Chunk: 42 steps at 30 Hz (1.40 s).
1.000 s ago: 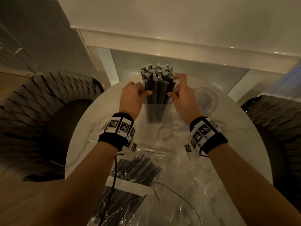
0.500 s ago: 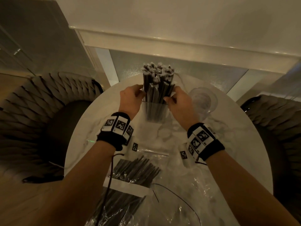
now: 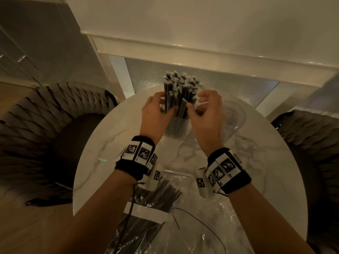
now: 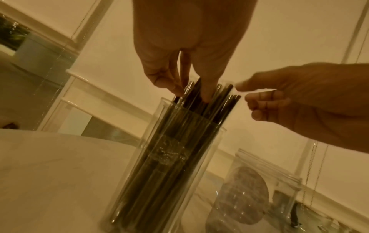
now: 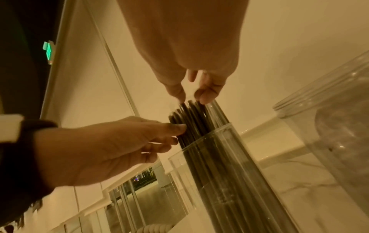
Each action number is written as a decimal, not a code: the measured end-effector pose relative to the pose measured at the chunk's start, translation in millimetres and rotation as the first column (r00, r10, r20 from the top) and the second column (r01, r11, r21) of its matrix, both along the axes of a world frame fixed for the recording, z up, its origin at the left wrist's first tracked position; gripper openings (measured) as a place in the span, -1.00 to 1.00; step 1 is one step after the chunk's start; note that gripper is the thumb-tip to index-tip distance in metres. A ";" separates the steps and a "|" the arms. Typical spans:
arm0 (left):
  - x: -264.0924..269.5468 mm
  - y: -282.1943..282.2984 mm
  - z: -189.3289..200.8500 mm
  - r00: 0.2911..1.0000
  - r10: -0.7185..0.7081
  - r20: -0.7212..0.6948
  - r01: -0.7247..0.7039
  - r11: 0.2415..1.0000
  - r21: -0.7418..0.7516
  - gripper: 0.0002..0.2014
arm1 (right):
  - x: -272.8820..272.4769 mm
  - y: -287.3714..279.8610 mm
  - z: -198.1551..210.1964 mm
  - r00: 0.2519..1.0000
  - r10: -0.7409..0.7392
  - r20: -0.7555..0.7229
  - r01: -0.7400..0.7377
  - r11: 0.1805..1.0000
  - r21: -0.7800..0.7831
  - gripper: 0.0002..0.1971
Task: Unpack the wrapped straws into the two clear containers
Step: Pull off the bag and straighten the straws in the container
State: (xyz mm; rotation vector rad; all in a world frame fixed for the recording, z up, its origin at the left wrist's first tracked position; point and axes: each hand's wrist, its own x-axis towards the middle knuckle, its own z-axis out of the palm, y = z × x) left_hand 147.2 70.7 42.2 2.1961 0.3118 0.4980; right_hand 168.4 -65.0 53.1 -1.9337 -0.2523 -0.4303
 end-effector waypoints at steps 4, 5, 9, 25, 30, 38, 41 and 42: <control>19.5 2.6 8.5 0.999 -0.035 -0.041 0.040 0.991 0.130 -0.85 | 14.0 9.8 2.4 0.977 0.114 -0.179 -0.135 0.984 -0.112 -0.48; 23.0 4.7 13.1 0.997 -0.048 -0.054 0.055 0.987 0.154 -0.85 | 19.3 8.6 6.2 0.977 0.130 -0.167 -0.153 0.980 -0.131 -0.58; 35.5 14.2 27.2 0.989 -0.063 -0.136 0.095 0.967 0.236 -0.81 | 40.2 1.3 22.8 0.982 0.168 -0.088 -0.184 0.957 -0.224 -0.83; 11.5 18.9 10.2 0.991 -0.041 -0.124 0.034 0.997 -0.062 -0.71 | 27.4 -3.2 5.9 0.945 0.102 -0.309 -0.172 0.963 -0.207 -0.48; 2.6 17.2 11.5 0.993 -0.042 -0.111 0.040 0.999 -0.023 -0.71 | 22.1 -12.1 5.6 0.952 0.099 -0.291 -0.165 0.964 -0.211 -0.52; -18.6 20.1 44.9 0.997 -0.055 -0.051 0.058 0.996 0.073 -0.72 | 1.9 -36.1 54.1 0.989 0.127 -0.076 -0.144 0.945 -0.293 -0.79; -38.1 11.8 58.1 0.996 -0.084 0.003 0.084 0.991 0.102 -0.75 | -23.3 -46.5 61.4 0.967 0.209 -0.144 -0.245 0.917 -0.315 -0.90; -46.6 6.7 58.5 0.995 -0.104 -0.001 0.103 0.989 0.101 -0.76 | -34.1 -48.6 56.9 0.950 0.249 -0.188 -0.301 0.892 -0.338 -0.90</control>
